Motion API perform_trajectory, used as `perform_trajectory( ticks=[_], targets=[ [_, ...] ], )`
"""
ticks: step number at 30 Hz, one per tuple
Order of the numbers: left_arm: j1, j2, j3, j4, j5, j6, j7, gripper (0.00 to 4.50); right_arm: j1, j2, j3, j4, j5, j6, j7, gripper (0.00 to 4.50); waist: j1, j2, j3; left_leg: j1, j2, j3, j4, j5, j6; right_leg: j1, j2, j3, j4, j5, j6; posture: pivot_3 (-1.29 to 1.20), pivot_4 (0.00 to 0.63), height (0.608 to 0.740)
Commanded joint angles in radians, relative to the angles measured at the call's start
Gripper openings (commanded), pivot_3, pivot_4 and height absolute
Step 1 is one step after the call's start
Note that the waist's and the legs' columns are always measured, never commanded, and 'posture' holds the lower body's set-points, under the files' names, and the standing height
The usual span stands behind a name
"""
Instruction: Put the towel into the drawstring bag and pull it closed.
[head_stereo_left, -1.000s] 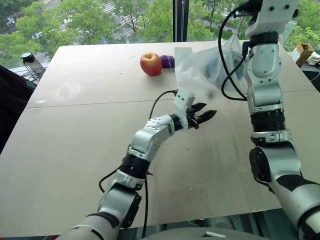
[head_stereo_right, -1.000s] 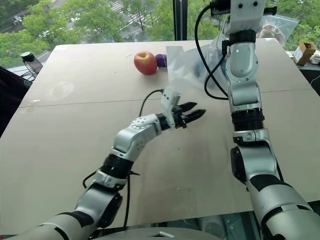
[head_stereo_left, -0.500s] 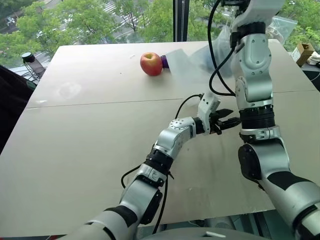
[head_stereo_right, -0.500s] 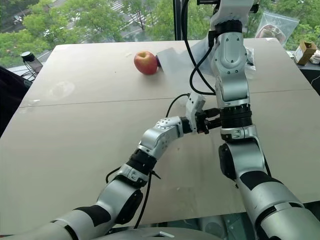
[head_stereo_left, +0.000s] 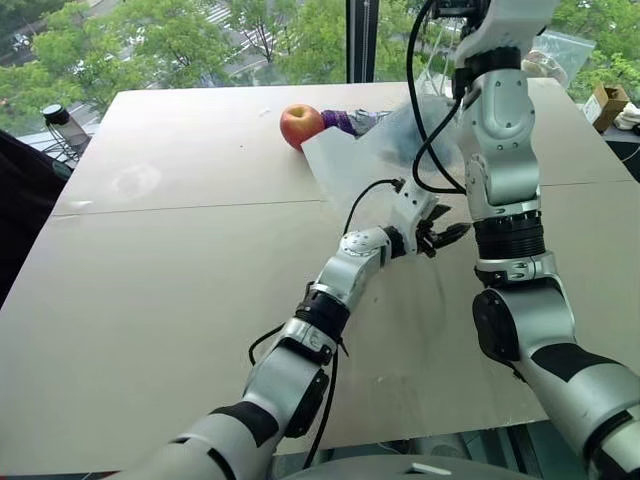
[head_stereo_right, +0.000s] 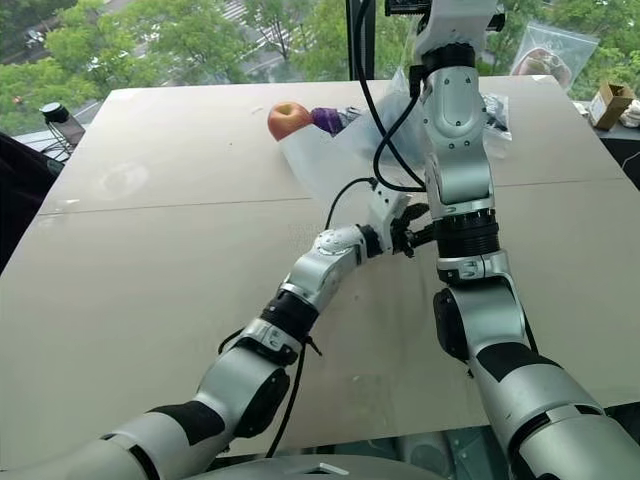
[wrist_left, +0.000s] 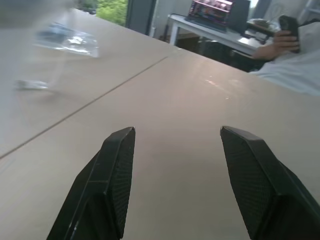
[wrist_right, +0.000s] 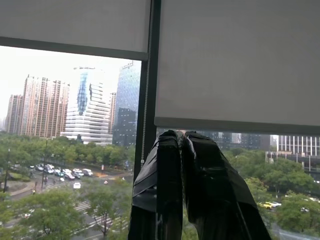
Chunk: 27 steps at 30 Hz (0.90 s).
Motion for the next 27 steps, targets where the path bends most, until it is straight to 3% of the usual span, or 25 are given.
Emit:
perform_trajectory(
  ticks=[1,5,11,15,18,21,25,27],
  targets=[
    [0.113,0.114,0.041,-0.286,0.042,0.0,0.036,2.77,-0.035,-0.035,-0.022,-0.069,0.001,0.0,0.005,0.0,-0.003,0.0,0.0,0.0,0.001,0.0,0.0,0.0,0.0,0.0,0.0,0.0,0.001,0.0,0.0,0.0,0.15,0.74],
    [0.196,0.22,0.088,-0.396,0.069,0.057,0.09,2.77,-0.029,-0.054,-0.028,-0.086,0.006,0.01,0.007,0.0,0.003,0.001,0.0,0.001,0.002,-0.004,0.0,0.0,0.0,-0.001,0.0,0.001,0.003,0.0,0.0,0.0,0.15,0.74],
    [0.145,0.327,0.201,-0.225,0.142,0.002,0.239,2.77,-0.012,-0.05,-0.031,-0.103,0.024,0.041,0.031,0.0,0.004,0.0,0.0,0.0,-0.001,-0.003,0.003,0.0,0.0,0.0,-0.002,0.0,0.003,0.0,0.0,0.0,0.15,0.74],
    [0.077,0.309,0.258,-0.162,0.095,-0.026,0.265,2.77,0.0,-0.032,-0.032,-0.124,0.093,0.162,0.093,0.0,0.004,0.0,0.0,0.0,0.0,-0.003,0.002,0.0,0.0,0.0,-0.001,-0.002,0.005,0.0,0.0,0.0,0.15,0.74],
    [0.088,0.256,0.231,-0.237,-0.02,-0.01,0.107,2.77,0.013,-0.032,-0.037,-0.143,0.123,0.221,0.12,0.0,0.007,0.0,0.0,-0.001,0.0,-0.001,0.002,0.0,0.0,0.0,-0.002,-0.003,0.004,0.0,0.0,0.0,0.15,0.74],
    [0.157,0.224,0.182,-0.399,-0.193,0.125,-0.079,2.77,0.025,-0.035,-0.043,-0.162,0.134,0.26,0.122,0.0,0.006,0.0,0.0,-0.003,0.0,-0.001,0.002,0.0,0.0,0.0,-0.003,-0.002,0.005,0.0,0.0,0.0,0.15,0.74],
    [0.23,0.271,0.125,-0.552,-0.327,0.315,-0.216,2.77,0.026,-0.037,-0.039,-0.177,0.141,0.292,0.129,0.0,-0.006,0.001,0.0,-0.002,0.0,0.0,0.001,0.0,0.001,0.0,-0.002,-0.002,0.003,0.0,0.0,0.0,0.15,0.74],
    [0.244,0.294,0.08,-0.561,-0.306,0.356,-0.229,2.77,0.024,-0.026,-0.035,-0.185,0.147,0.303,0.13,0.0,-0.012,0.001,0.0,0.0,0.001,0.0,0.0,0.0,0.0,0.0,0.0,-0.001,0.002,0.0,0.0,0.0,0.15,0.74]
  ],
)
